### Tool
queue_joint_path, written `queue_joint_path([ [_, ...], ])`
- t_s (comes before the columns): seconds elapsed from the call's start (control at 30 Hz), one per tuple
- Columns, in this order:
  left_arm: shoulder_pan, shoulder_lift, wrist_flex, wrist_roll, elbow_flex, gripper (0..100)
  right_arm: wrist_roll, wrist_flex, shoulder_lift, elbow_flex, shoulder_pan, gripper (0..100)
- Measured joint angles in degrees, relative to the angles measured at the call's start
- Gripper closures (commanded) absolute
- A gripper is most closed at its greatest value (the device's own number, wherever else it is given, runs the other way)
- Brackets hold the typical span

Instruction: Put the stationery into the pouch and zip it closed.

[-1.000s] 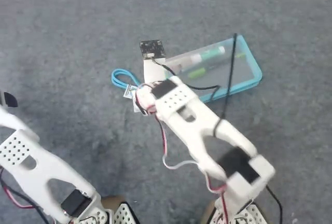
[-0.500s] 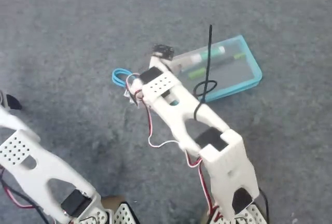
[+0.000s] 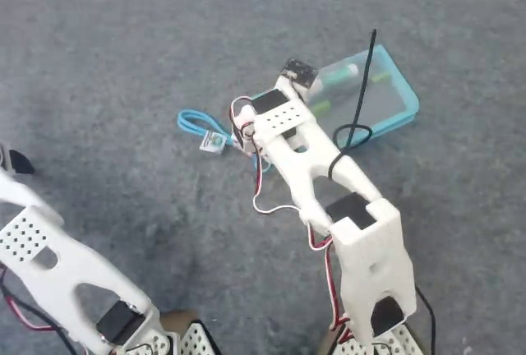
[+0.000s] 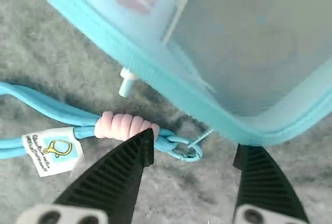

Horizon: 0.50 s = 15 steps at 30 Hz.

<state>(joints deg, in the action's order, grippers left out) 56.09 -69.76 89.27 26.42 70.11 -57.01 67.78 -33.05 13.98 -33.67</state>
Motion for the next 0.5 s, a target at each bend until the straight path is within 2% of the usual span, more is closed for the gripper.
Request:
queue_joint_path([
  [0.2, 0.00, 0.00, 0.00, 0.00, 0.00, 76, 0.09, 0.00, -3.78, 1.93, 0.88, 97.6],
  [0.5, 0.00, 0.00, 0.00, 0.00, 0.00, 76, 0.09, -0.35, -4.75, 2.02, 1.23, 99.2],
])
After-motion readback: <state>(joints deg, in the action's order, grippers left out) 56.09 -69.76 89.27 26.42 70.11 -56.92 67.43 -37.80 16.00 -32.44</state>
